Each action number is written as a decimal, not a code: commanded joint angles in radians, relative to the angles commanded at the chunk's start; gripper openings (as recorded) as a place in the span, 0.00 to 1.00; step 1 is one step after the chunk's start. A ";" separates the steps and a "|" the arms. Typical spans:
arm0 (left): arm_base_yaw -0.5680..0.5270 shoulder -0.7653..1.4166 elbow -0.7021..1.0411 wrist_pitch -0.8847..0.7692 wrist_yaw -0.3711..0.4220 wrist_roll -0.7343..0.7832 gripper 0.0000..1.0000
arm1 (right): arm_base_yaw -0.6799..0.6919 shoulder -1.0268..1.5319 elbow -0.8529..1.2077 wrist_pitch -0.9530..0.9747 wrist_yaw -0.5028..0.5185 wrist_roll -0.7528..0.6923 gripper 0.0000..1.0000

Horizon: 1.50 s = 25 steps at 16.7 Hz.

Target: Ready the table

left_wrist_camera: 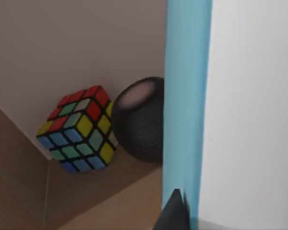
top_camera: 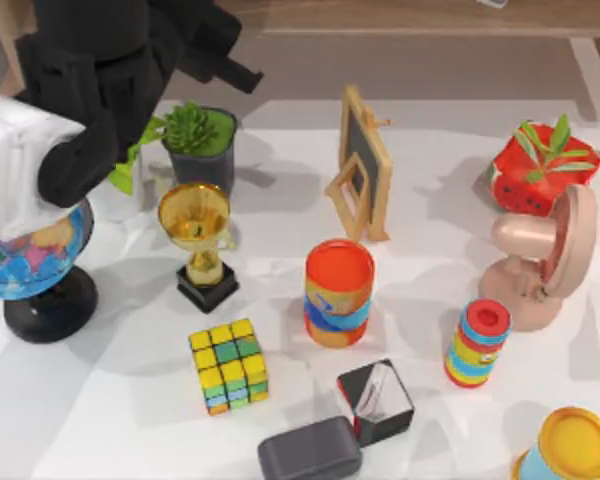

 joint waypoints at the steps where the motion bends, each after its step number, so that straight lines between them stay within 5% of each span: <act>1: 0.045 -0.061 -0.048 -0.020 0.040 0.056 0.00 | 0.000 0.000 0.000 0.000 0.000 0.000 1.00; 7: 0.363 -0.351 -0.268 -0.091 0.279 0.407 0.00 | 0.000 0.000 0.000 0.000 0.000 0.000 1.00; 12: 0.662 -0.382 -0.337 -0.072 0.458 0.701 0.00 | 0.000 0.000 0.000 0.000 0.000 0.000 1.00; 18: 0.906 -0.130 -0.319 0.016 0.650 1.007 0.00 | 0.000 0.000 0.000 0.000 0.000 0.000 1.00; 25: 0.979 0.229 -0.122 0.182 0.807 1.220 0.00 | 0.000 0.000 0.000 0.000 0.000 0.000 1.00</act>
